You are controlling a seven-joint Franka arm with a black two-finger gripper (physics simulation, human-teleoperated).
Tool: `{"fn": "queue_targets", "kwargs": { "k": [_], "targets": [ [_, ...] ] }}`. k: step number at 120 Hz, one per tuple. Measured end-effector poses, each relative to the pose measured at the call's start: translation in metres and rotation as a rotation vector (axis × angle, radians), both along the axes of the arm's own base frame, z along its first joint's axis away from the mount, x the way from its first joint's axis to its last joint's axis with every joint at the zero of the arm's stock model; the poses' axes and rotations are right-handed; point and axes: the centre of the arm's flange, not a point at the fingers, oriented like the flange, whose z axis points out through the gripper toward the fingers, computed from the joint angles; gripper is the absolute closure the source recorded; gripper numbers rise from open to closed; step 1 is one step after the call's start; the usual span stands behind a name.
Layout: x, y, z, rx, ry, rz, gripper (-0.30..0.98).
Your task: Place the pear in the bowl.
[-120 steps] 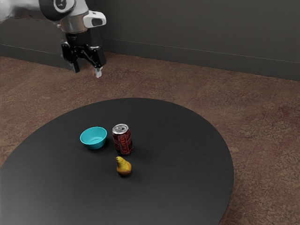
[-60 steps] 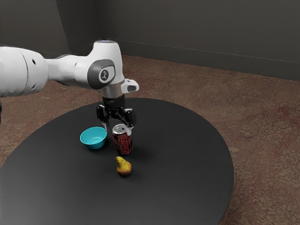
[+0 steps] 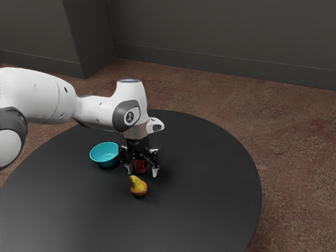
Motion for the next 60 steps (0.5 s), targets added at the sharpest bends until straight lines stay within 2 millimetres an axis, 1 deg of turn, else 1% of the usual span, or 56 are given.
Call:
{"fn": "queue_targets", "kwargs": {
  "k": [10,25,44,60],
  "targets": [
    [-0.009,0.001,-0.014,-0.001,0.014,0.015,0.0],
    [-0.013,0.0,-0.021,-0.003,0.011,0.027,0.0],
    [-0.016,-0.002,-0.022,-0.004,0.012,0.034,0.0],
    [-0.021,-0.003,-0.022,-0.005,0.042,0.035,0.03]
  ]
}}
